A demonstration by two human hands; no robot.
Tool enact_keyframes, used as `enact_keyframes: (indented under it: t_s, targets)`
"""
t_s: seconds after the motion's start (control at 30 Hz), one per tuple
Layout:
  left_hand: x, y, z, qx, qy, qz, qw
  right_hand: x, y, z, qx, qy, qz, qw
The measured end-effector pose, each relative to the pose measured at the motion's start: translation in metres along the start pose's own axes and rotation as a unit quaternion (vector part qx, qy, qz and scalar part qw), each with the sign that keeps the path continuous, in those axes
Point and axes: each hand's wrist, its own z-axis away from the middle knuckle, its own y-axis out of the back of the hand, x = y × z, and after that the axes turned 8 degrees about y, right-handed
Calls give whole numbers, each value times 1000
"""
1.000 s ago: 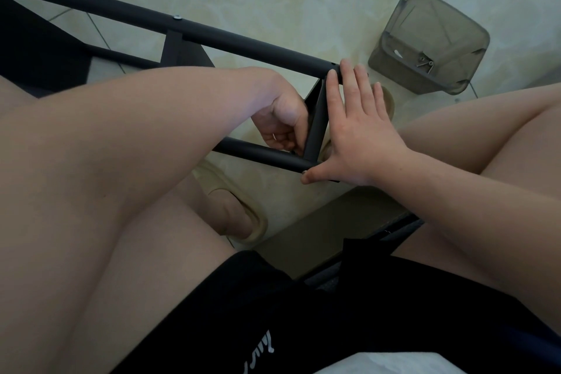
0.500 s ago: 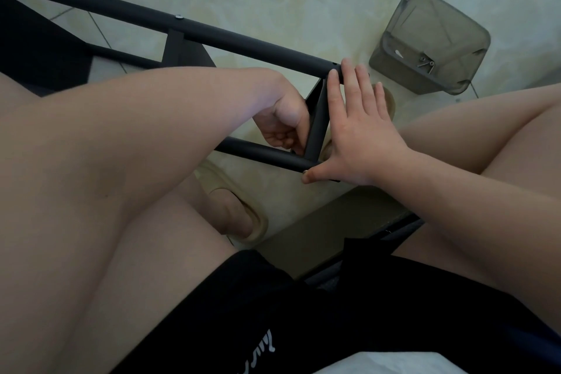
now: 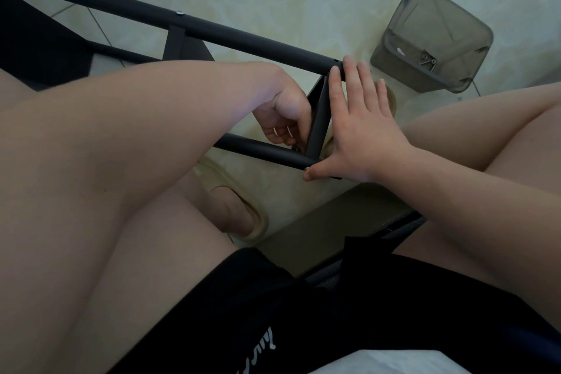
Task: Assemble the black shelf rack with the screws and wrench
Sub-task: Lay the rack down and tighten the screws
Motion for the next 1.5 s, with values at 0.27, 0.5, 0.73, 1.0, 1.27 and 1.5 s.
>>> enact_keyframes:
  t_s: [0.27, 0.5, 0.73, 1.0, 1.27, 1.5]
  targets:
    - [5, -6, 0, -33, -23, -52, 998, 0, -2, 1, 0, 2, -6, 1000]
    - [5, -4, 2, -31, -37, -59, 997, 2, -2, 0, 1, 6, -7, 1000]
    - [5, -2, 7, -14, -72, -12, 997, 11, -1, -7, 3, 11, -4, 1000]
    - [-4, 33, 39, 229, -108, -28, 967, 32, 23, -40, -9, 51, 16, 999]
    - [-29, 56, 83, 438, -117, -129, 882, 61, 94, -114, -20, 94, 85, 992]
    - [-40, 68, 122, 498, -52, -178, 847, 55, 143, -157, 62, 71, 159, 983]
